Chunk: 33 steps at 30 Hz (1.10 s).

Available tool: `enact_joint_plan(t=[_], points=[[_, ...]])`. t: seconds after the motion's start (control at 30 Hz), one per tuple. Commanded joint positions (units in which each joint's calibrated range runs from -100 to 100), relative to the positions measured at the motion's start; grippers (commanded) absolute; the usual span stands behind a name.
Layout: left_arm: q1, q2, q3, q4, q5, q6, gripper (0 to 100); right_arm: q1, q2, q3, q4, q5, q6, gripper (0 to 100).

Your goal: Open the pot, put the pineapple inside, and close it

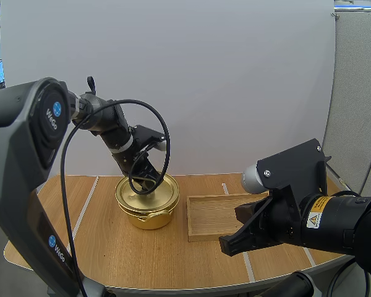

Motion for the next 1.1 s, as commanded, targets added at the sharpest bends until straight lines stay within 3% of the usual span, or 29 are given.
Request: enact_joint_plan(t=[0.0,0.27,0.33,0.4,0.47,0.53,0.77,1.07], points=[[-0.27,2.3,0.2,-1.0,-1.3,0.1,0,-0.3,-0.5,0.2,-0.4,-1.1,-0.4,0],[-0.27,4.0,0.2,0.1,0.4,0.2,0,-0.3,-0.5,0.2,-0.4,-1.1,-0.4,0],[-0.27,3.9,0.2,0.7,1.1,0.2,7,-0.3,-0.5,0.2,-0.4,-1.1,-0.4,0],[-0.27,3.9,-0.1,1.6,2.3,0.2,24,-0.3,-0.5,0.2,-0.4,-1.1,-0.4,0],[-0.27,3.8,-0.5,1.7,4.0,0.2,53,-0.3,-0.5,0.2,-0.4,-1.1,-0.4,0],[-0.27,3.5,-0.5,1.7,4.7,0.0,99,-0.3,-0.5,0.2,-0.4,-1.1,-0.4,0],[-0.27,-0.9,-4.3,3.5,12.0,-2.4,100,-0.3,-0.5,0.2,-0.4,-1.1,-0.4,0],[-0.27,-17.7,-15.1,3.9,27.0,-5.5,100,-0.3,-0.5,0.2,-0.4,-1.1,-0.4,0]])
